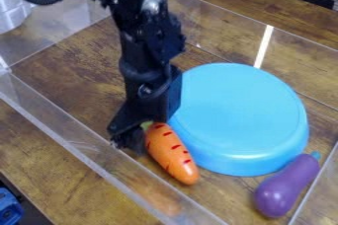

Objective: Put the carrot on the blue tray

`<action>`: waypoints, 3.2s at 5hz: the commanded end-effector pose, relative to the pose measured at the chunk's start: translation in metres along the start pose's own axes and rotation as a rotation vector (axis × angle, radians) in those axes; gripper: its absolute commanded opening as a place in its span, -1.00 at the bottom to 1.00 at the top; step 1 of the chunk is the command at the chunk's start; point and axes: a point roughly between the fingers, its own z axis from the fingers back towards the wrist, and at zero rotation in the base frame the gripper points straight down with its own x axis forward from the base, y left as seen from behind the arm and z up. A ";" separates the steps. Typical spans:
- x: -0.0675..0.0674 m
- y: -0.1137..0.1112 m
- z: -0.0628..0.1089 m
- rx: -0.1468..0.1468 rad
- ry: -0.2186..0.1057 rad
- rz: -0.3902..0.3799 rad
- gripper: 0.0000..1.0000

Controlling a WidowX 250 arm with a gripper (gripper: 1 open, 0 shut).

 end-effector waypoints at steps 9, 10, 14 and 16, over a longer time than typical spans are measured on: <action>-0.005 0.013 0.013 0.058 0.009 -0.098 -1.00; -0.001 0.013 0.015 0.061 0.005 -0.143 -1.00; 0.013 0.018 0.029 0.064 0.037 -0.080 -1.00; 0.024 0.029 0.018 0.069 0.057 0.007 -1.00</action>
